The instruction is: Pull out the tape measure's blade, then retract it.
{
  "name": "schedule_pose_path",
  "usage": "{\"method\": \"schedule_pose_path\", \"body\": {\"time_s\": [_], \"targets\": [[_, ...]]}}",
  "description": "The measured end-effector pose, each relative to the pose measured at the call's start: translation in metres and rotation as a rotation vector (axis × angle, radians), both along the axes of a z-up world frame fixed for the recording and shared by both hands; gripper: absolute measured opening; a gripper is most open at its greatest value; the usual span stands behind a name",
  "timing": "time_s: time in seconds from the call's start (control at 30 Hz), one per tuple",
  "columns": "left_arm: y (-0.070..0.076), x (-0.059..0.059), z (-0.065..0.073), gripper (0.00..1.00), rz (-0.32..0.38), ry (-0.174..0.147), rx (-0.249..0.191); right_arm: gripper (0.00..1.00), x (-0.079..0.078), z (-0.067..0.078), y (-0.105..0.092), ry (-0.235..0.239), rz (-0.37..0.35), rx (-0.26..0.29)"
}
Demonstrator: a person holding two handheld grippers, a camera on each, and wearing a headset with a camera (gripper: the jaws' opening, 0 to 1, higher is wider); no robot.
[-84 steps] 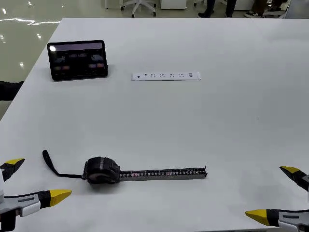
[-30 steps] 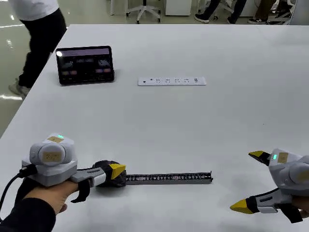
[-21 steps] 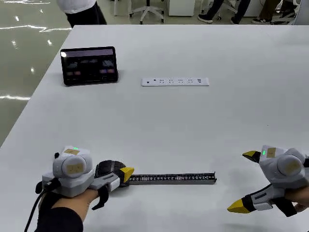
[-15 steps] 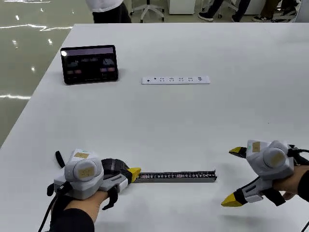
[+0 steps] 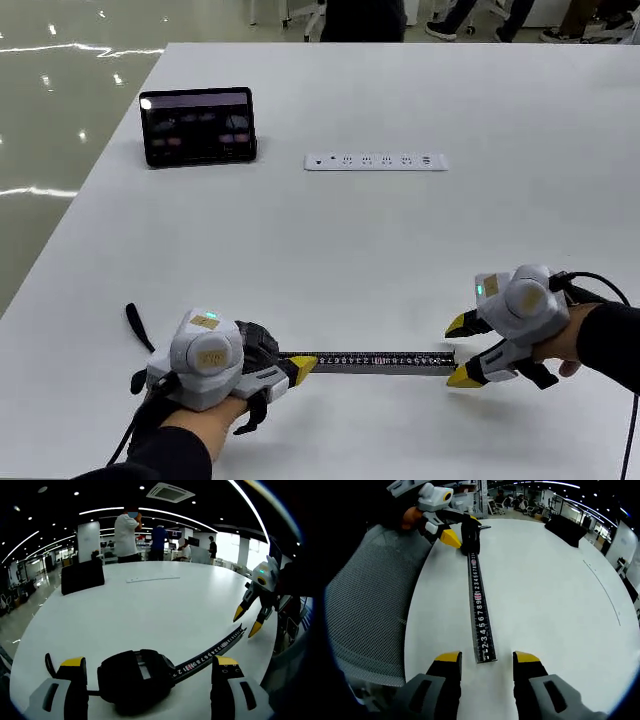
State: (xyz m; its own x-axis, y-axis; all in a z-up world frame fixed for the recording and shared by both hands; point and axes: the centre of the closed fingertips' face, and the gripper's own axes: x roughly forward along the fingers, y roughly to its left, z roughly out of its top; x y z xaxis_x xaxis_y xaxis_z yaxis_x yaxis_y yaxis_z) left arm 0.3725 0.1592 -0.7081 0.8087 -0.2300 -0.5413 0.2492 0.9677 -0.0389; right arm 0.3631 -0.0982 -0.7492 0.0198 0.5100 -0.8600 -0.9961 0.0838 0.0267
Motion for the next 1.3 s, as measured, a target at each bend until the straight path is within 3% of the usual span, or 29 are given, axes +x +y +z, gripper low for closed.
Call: {"method": "schedule_pose_path", "body": {"time_s": [0.07,0.13,0.27,0.4,0.47,0.63,0.83,0.93,1.03,1.1,1.17,1.3], "targets": [[0.001,0.001,0.001,1.00,0.025,-0.001,-0.036,0.33,0.000,-0.001,-0.001,0.006,0.003,-0.008],[-0.001,-0.002,-0.003,0.98,0.026,0.031,-0.062,0.28,-0.003,-0.002,-0.001,0.015,0.020,-0.004],[-0.002,-0.002,-0.004,0.95,0.027,0.032,-0.058,0.22,-0.003,-0.009,-0.005,-0.007,0.062,-0.049],[-0.004,-0.002,-0.003,0.92,0.027,0.036,-0.070,0.15,-0.005,-0.009,-0.004,0.008,0.054,-0.040],[-0.002,-0.002,-0.002,0.86,0.044,0.039,-0.078,0.13,-0.005,-0.009,-0.002,0.007,0.062,-0.041],[0.002,-0.003,-0.008,0.85,0.082,0.077,-0.105,0.12,-0.006,-0.010,0.000,0.007,0.089,-0.065],[0.008,-0.002,-0.010,0.74,0.109,0.084,-0.081,0.11,-0.006,-0.011,0.000,0.005,0.103,-0.125],[0.013,0.000,-0.009,0.69,0.138,0.088,-0.109,0.11,-0.006,-0.011,0.000,-0.002,0.090,-0.140],[0.015,-0.001,-0.011,0.63,0.136,0.092,-0.075,0.11,-0.005,-0.012,-0.001,-0.003,0.079,-0.137],[0.016,-0.001,-0.013,0.62,0.142,0.098,-0.083,0.11,-0.006,-0.012,0.000,-0.021,0.095,-0.169],[0.016,0.000,-0.013,0.62,0.141,0.100,-0.077,0.11,-0.005,-0.012,0.001,-0.011,0.071,-0.185],[0.016,-0.001,-0.014,0.62,0.136,0.108,-0.054,0.11,-0.003,-0.013,0.000,0.011,0.036,-0.181]]}}
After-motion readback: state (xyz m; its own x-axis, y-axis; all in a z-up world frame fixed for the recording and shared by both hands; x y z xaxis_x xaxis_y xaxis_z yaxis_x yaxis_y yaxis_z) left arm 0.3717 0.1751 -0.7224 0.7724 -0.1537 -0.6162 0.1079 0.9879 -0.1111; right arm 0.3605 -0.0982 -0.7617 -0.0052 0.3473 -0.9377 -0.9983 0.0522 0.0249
